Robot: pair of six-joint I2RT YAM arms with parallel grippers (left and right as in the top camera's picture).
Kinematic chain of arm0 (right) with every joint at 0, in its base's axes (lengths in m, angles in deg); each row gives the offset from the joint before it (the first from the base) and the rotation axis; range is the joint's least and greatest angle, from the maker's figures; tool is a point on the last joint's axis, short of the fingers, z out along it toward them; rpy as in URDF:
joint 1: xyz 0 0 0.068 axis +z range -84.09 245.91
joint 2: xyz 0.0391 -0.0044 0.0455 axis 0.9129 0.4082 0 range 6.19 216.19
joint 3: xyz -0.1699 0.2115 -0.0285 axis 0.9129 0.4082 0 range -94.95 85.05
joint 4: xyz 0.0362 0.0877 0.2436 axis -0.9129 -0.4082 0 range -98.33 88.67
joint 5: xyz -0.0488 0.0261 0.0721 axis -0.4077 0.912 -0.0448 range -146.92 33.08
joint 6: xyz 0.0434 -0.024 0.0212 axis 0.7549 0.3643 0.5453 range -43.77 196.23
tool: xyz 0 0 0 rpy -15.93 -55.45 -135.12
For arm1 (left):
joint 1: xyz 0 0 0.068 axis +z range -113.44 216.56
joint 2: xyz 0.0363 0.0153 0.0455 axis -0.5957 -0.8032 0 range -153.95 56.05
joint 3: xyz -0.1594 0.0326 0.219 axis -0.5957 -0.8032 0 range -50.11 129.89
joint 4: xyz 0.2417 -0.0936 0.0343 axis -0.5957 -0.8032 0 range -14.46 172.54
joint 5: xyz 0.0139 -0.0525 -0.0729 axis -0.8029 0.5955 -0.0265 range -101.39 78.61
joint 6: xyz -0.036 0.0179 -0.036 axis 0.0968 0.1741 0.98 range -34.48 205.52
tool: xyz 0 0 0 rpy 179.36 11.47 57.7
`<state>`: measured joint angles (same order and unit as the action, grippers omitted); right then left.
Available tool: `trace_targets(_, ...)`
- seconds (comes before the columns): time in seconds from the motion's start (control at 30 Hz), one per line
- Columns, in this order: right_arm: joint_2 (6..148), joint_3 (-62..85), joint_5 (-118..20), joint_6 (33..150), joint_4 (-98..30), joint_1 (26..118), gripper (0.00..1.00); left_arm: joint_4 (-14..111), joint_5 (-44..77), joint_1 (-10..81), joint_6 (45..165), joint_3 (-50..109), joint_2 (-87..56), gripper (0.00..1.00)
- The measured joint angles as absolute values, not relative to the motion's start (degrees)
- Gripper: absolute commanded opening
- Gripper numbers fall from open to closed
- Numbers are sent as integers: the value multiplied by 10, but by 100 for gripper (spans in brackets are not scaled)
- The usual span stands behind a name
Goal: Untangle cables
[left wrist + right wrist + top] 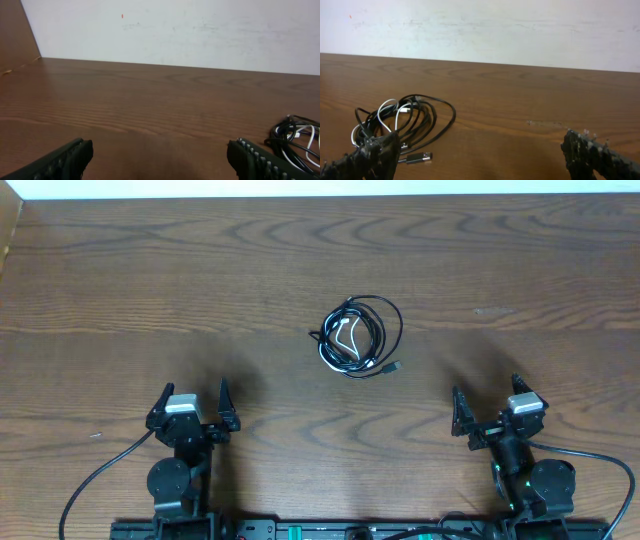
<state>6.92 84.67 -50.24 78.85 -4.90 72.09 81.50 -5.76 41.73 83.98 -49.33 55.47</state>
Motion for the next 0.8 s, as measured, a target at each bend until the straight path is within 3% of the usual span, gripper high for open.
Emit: trace_targets(0.8, 69, 847, -505, 783, -44, 721, 99, 815, -58, 417, 840, -493, 555, 92)
